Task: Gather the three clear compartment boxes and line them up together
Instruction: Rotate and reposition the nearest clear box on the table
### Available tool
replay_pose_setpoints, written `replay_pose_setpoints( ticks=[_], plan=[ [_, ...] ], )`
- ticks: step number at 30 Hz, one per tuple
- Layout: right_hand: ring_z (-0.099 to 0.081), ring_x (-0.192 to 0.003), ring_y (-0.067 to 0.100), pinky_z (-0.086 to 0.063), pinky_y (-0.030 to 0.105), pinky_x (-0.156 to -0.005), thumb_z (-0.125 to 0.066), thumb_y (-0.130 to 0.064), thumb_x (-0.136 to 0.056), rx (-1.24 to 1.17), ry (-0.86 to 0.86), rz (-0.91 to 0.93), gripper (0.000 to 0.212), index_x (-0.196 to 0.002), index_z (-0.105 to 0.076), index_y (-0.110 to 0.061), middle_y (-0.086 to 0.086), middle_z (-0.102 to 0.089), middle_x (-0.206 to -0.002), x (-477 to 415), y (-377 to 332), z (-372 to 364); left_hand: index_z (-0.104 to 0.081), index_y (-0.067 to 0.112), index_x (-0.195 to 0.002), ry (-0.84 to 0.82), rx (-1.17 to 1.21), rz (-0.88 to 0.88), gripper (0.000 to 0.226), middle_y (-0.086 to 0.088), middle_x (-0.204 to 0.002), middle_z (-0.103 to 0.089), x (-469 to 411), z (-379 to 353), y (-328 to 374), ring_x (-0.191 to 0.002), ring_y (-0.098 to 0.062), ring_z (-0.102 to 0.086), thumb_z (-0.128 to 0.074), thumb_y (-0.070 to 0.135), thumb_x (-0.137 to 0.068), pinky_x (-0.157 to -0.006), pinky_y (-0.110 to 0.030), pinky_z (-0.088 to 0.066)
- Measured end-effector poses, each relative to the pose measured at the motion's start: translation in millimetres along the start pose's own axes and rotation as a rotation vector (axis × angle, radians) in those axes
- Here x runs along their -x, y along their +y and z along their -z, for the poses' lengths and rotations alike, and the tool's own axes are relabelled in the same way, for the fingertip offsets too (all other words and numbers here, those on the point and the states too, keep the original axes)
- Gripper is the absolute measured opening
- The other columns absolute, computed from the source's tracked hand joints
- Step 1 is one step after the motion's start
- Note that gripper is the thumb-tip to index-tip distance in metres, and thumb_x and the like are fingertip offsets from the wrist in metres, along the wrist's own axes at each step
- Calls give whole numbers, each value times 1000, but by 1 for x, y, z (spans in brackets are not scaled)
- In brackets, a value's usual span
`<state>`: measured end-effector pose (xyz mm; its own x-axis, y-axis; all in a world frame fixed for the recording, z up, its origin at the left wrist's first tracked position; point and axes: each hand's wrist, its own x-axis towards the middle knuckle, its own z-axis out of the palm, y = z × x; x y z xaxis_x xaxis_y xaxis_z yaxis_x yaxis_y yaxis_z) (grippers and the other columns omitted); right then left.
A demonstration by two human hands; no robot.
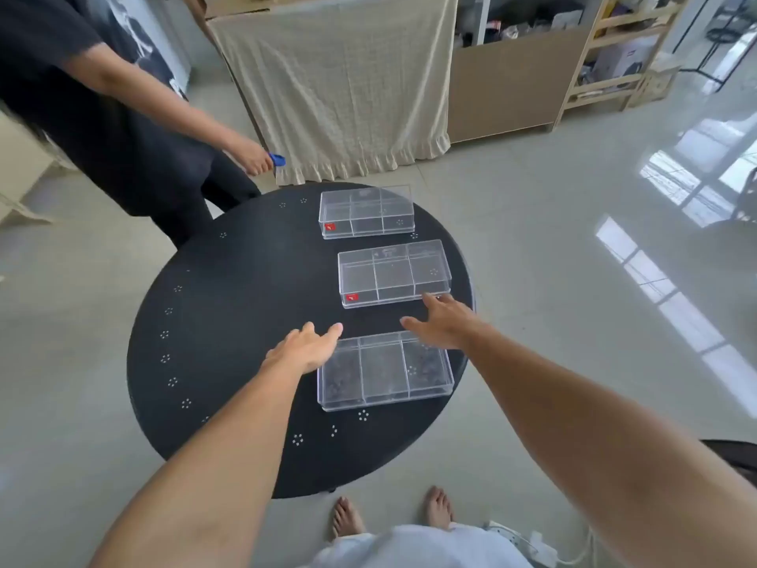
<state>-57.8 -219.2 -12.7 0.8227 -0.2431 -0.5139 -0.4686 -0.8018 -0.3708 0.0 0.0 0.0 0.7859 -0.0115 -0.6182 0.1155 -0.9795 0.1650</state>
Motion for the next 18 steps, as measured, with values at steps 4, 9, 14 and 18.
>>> replay_pose_setpoints(
  ticks=[4,9,14,18],
  plan=[
    [-33,-141,38,-35,53,-109,-43,-64,-87,-14,-50,-62,84,-153,-16,-20,13,-24,-158,7,10,-18,-18,24,-153,-32,0,30,79,-4,-161,-19,-4,-13,-4,-143,-32,-26,-19,68,-89,-110,-48,-23],
    [-43,-133,38,-45,49,-103,-53,-59,-86,-166,-60,-136,88,-152,-15,-15,15,-34,-153,6,15,-32,-30,19,-150,-26,63,44,83,-6,-157,-27,-13,-25,-10,-139,-34,-34,-22,69,-84,-110,-49,-29],
    [-62,-96,29,-62,38,-72,-60,-57,-84,-276,-94,-226,72,-133,-45,-6,13,-53,-123,10,10,-26,-38,13,-145,-11,255,103,77,-11,-149,-39,-13,-27,-7,-126,-34,-47,-33,63,-87,-97,-44,-47],
    [-63,-85,27,-62,39,-68,-64,-51,-84,-330,-108,-243,50,-106,-54,-6,11,-56,-107,11,6,-26,-40,12,-143,2,437,162,73,-13,-145,-42,-13,-28,-7,-124,-35,-49,-39,58,-87,-101,-47,-45]
  ],
)
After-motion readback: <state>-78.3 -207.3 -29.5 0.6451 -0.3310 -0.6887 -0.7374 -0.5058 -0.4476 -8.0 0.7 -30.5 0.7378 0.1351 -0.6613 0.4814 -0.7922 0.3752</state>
